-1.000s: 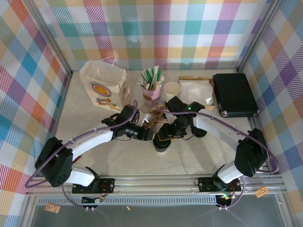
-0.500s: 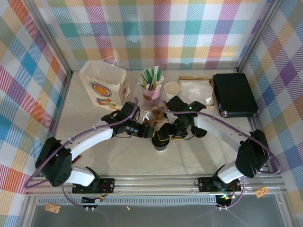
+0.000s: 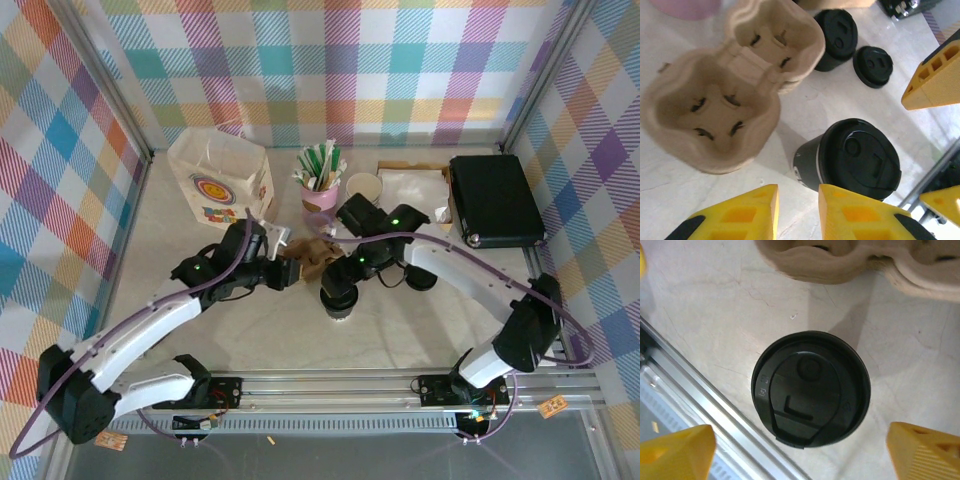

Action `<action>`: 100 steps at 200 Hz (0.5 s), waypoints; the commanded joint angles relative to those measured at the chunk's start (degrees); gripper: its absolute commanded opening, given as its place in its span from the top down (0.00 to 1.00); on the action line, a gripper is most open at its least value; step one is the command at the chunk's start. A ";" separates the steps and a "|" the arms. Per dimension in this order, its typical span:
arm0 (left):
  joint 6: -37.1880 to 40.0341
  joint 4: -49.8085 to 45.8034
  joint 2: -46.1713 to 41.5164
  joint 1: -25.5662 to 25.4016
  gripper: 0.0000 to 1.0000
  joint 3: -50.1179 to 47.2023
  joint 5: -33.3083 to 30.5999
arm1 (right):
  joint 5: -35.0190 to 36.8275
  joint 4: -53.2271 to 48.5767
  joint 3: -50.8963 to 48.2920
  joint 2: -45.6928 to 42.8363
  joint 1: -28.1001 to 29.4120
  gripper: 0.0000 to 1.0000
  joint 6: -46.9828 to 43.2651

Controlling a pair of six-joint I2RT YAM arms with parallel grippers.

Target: Pack the takeout coffee

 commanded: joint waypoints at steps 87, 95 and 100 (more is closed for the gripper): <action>0.94 -6.48 -7.13 0.35 0.71 -1.95 -8.52 | 6.31 -3.08 2.89 7.94 3.91 0.08 -14.95; 0.94 -6.53 -7.16 0.36 0.71 -1.98 -8.52 | 6.18 -3.18 2.81 8.19 4.00 0.08 -14.77; 0.98 -6.62 -7.22 0.36 0.71 -1.97 -8.52 | 6.09 -3.18 2.74 8.27 4.00 0.09 -14.57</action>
